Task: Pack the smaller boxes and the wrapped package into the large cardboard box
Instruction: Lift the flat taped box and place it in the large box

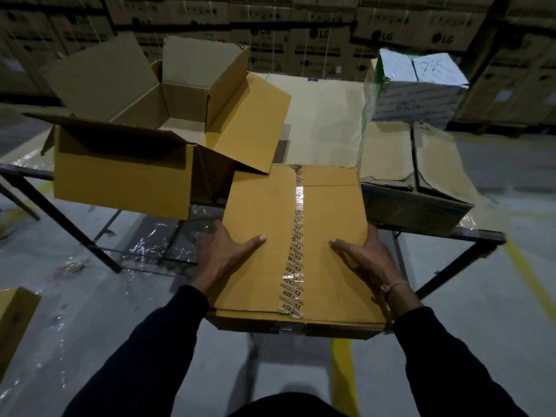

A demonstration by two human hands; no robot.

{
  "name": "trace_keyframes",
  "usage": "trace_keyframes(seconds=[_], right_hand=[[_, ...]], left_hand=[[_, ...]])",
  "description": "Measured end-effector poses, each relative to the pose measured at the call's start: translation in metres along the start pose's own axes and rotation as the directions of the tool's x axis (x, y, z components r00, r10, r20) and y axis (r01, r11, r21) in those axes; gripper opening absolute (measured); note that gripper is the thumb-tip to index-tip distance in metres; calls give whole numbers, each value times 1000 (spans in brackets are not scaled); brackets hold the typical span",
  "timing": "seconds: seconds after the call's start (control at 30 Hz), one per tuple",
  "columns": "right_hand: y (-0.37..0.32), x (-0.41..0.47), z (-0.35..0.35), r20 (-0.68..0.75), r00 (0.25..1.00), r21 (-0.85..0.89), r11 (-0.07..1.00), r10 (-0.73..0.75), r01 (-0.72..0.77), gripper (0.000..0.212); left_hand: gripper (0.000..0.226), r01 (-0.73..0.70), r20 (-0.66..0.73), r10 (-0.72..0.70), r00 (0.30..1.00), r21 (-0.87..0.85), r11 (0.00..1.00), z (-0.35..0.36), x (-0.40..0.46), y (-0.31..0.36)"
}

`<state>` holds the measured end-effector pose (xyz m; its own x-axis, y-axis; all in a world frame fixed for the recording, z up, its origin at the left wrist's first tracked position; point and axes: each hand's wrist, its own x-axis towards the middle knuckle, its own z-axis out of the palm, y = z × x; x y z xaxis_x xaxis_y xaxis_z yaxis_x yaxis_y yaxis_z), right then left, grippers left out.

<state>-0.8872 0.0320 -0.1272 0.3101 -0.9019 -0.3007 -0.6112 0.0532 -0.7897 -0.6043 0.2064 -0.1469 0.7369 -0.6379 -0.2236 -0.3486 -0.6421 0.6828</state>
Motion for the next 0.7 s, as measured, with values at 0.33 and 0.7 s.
trace_keyframes(seconds=[0.33, 0.7], right_hand=[[23, -91, 9, -32, 998, -24, 998, 51, -52, 113], [33, -184, -16, -187, 980, -13, 997, 72, -75, 124]], left_hand=[[106, -65, 45, 64, 997, 13, 998, -13, -71, -27], [100, -214, 14, 213, 977, 60, 975, -29, -134, -18]])
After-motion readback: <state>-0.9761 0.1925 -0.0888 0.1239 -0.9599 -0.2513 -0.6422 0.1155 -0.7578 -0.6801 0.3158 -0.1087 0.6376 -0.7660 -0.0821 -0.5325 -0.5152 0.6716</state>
